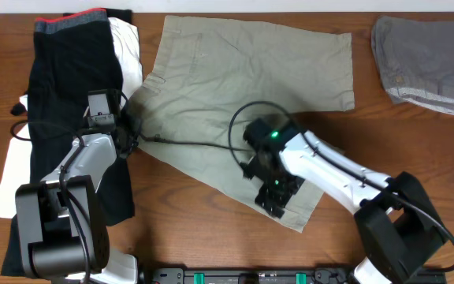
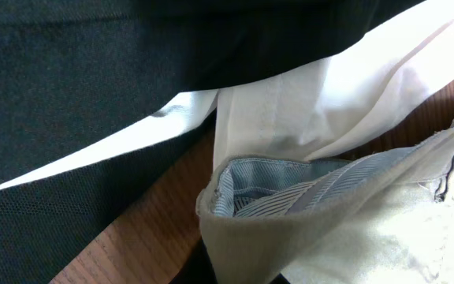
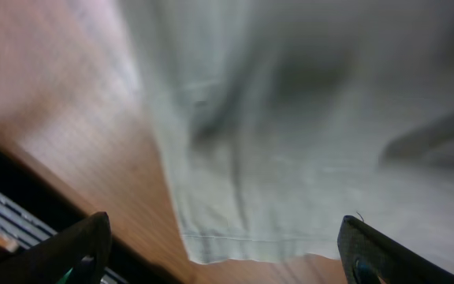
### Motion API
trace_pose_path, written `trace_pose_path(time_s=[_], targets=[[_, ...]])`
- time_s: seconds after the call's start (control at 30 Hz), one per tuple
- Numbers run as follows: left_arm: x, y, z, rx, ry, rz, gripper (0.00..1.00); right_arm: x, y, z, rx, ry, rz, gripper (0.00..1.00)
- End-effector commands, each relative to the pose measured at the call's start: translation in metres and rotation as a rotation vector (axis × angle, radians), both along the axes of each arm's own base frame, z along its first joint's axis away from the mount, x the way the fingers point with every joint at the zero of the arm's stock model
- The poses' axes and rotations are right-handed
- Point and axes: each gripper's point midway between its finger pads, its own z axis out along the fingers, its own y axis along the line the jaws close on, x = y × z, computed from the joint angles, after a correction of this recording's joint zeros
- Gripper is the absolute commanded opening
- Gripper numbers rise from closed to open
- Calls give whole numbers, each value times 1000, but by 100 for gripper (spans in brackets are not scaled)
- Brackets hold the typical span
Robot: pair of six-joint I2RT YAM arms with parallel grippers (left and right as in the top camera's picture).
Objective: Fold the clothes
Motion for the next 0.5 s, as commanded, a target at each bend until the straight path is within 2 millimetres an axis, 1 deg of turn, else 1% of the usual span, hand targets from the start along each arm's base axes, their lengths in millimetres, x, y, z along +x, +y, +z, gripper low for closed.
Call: trace_pose_path(time_s=[0.0, 0.1, 0.23, 0.37, 0.47], targets=[[-5, 7, -7, 30, 23, 9, 6, -15, -4, -7, -15, 19, 84, 89], [-5, 7, -7, 30, 25, 8, 6, -23, -8, -13, -40, 29, 44, 86], [-6, 7, -8, 32, 29, 2, 6, -20, -5, -15, -49, 5, -43, 84], [-6, 7, -8, 33, 29, 1, 6, -7, 6, -18, -48, -61, -257, 82], [-7, 7, -8, 32, 32, 2, 6, -3, 10, -19, -67, -85, -426, 83]])
